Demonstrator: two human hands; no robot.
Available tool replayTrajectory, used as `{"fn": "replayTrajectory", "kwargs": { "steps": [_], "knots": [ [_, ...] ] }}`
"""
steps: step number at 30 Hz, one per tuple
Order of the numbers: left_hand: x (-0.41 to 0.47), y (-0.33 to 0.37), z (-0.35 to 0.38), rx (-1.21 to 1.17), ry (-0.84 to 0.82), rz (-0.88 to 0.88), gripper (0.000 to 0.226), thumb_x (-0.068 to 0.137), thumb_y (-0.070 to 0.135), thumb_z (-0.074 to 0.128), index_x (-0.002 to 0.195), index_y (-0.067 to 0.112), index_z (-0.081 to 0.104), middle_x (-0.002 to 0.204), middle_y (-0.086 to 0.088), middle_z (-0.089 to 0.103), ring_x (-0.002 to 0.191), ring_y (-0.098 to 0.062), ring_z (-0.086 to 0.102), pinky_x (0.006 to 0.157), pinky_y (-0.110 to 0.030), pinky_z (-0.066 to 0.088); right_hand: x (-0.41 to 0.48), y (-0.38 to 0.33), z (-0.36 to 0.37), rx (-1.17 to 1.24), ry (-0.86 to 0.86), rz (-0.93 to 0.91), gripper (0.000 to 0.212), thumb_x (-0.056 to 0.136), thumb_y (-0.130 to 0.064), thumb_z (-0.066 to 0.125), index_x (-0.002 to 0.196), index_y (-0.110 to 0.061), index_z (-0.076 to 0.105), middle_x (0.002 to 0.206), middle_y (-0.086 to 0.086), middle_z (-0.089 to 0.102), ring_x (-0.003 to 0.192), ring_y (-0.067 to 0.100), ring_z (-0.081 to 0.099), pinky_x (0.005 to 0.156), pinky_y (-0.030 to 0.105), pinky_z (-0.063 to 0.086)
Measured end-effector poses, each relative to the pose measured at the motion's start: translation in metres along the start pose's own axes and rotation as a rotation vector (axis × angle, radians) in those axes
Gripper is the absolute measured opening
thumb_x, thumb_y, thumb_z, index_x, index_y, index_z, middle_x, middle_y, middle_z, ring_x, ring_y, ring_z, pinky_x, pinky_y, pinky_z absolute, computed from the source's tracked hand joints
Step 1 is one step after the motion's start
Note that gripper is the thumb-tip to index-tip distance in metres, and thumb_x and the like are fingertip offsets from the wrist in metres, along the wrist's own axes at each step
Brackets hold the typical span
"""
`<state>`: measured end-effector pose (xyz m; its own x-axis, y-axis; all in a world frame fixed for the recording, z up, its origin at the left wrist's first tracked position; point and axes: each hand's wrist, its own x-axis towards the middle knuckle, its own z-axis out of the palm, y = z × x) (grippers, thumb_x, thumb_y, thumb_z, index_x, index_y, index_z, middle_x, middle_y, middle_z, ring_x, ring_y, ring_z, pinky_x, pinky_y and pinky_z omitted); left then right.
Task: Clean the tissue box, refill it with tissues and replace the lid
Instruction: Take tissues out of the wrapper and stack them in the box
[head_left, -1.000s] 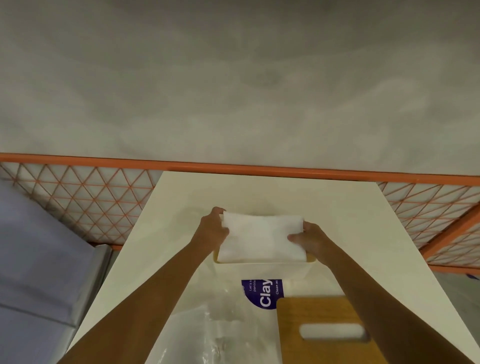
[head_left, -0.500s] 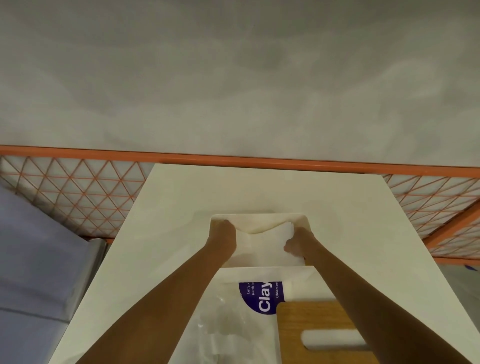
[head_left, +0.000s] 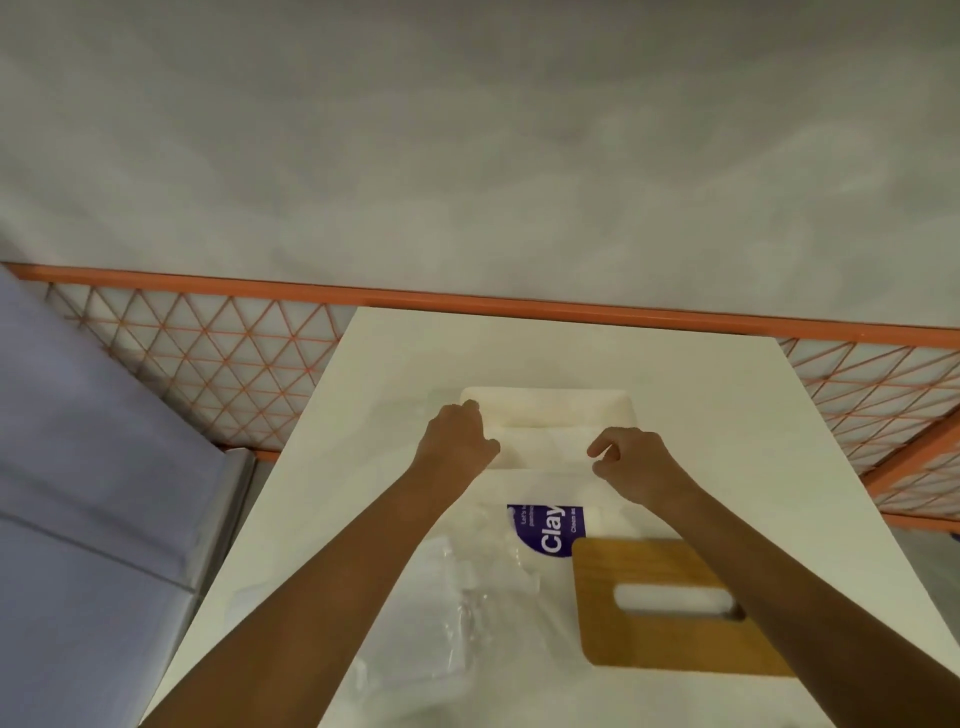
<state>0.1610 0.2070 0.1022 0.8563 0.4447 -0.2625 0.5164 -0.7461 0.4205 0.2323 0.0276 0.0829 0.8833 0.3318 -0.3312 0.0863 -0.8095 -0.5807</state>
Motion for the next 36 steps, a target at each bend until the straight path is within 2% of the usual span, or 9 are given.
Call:
{"fn": "replayTrajectory", "kwargs": {
  "steps": [5,8,12,16,21,24,28,33,36],
  "knots": [
    [-0.037,-0.037,-0.008,-0.052,0.064,0.010,0.055,0.088,0.033,0.058,0.139,0.020,0.039,0.132,-0.002,0.053,0.122,-0.020,0.049,0.099,-0.032,0.042,-0.033,0.008,0.028,0.189,-0.154,0.025,0.009,0.083,-0.003,0.063,0.087,-0.010,0.061,0.083,0.007,0.061,0.066,0.014,0.058,0.048,0.012,0.048],
    [-0.059,-0.066,-0.005,-0.078,0.070,0.003,0.052,0.087,0.038,0.058,0.136,0.025,0.043,0.129,0.003,0.054,0.120,-0.015,0.051,0.101,-0.031,0.042,-0.045,0.013,0.054,0.416,-0.244,0.142,0.009,0.080,0.004,0.064,0.079,-0.005,0.062,0.078,0.013,0.061,0.062,0.019,0.058,0.054,0.022,0.051],
    [-0.089,-0.101,0.005,-0.043,0.007,0.018,0.061,0.084,0.051,0.058,0.137,0.028,0.040,0.135,0.007,0.048,0.123,-0.012,0.047,0.102,-0.029,0.039,-0.061,0.008,0.090,0.539,-0.305,0.240,0.017,0.088,0.010,0.050,0.083,-0.004,0.060,0.080,0.016,0.061,0.062,0.019,0.057,0.055,0.022,0.051],
    [-0.114,-0.126,0.014,0.011,-0.127,0.060,0.091,0.070,0.068,0.062,0.145,0.029,0.026,0.149,0.008,0.031,0.138,-0.014,0.029,0.114,-0.033,0.027,-0.075,0.001,0.116,0.596,-0.311,0.224,0.017,0.090,-0.006,0.057,0.107,-0.008,0.055,0.074,0.008,0.061,0.056,0.014,0.057,0.049,0.020,0.048],
    [-0.127,-0.142,0.025,0.129,-0.208,0.115,0.122,0.058,0.071,0.070,0.149,0.022,0.005,0.157,0.004,0.009,0.145,-0.018,0.008,0.120,-0.036,0.009,-0.086,-0.014,0.124,0.676,-0.334,0.129,0.018,0.091,-0.004,0.052,0.080,-0.016,0.059,0.072,0.003,0.060,0.055,0.013,0.054,0.053,0.025,0.045],
    [-0.129,-0.149,0.034,0.202,-0.184,0.158,0.127,0.058,0.069,0.072,0.150,0.021,-0.001,0.157,0.002,0.004,0.145,-0.019,0.003,0.121,-0.036,0.005,-0.088,-0.020,0.129,0.611,-0.301,0.069,0.011,0.091,-0.006,0.053,0.095,-0.014,0.060,0.079,0.005,0.061,0.063,0.017,0.055,0.062,0.029,0.047],
    [-0.126,-0.154,0.043,0.225,-0.137,0.190,0.124,0.060,0.067,0.071,0.150,0.019,0.000,0.157,0.000,0.006,0.145,-0.019,0.004,0.120,-0.035,0.001,-0.085,-0.026,0.131,0.590,-0.281,0.090,0.016,0.091,-0.005,0.050,0.097,-0.013,0.064,0.068,0.002,0.060,0.052,0.012,0.055,0.052,0.021,0.047],
    [-0.125,-0.154,0.044,0.233,-0.112,0.204,0.121,0.062,0.067,0.070,0.150,0.019,0.001,0.156,-0.001,0.010,0.145,-0.019,0.007,0.119,-0.034,0.001,-0.083,-0.024,0.133,0.574,-0.328,0.166,0.040,0.086,0.013,0.050,0.121,-0.004,0.058,0.095,0.012,0.063,0.057,0.016,0.055,0.047,0.021,0.049],
    [-0.125,-0.153,0.046,0.241,-0.095,0.216,0.122,0.061,0.067,0.070,0.150,0.018,0.002,0.156,-0.001,0.011,0.144,-0.019,0.008,0.120,-0.035,0.002,-0.089,-0.026,0.136,0.521,-0.321,0.106,0.039,0.084,0.004,0.061,0.121,-0.008,0.057,0.109,0.013,0.061,0.061,0.014,0.053,0.048,0.017,0.048]
  ]
}}
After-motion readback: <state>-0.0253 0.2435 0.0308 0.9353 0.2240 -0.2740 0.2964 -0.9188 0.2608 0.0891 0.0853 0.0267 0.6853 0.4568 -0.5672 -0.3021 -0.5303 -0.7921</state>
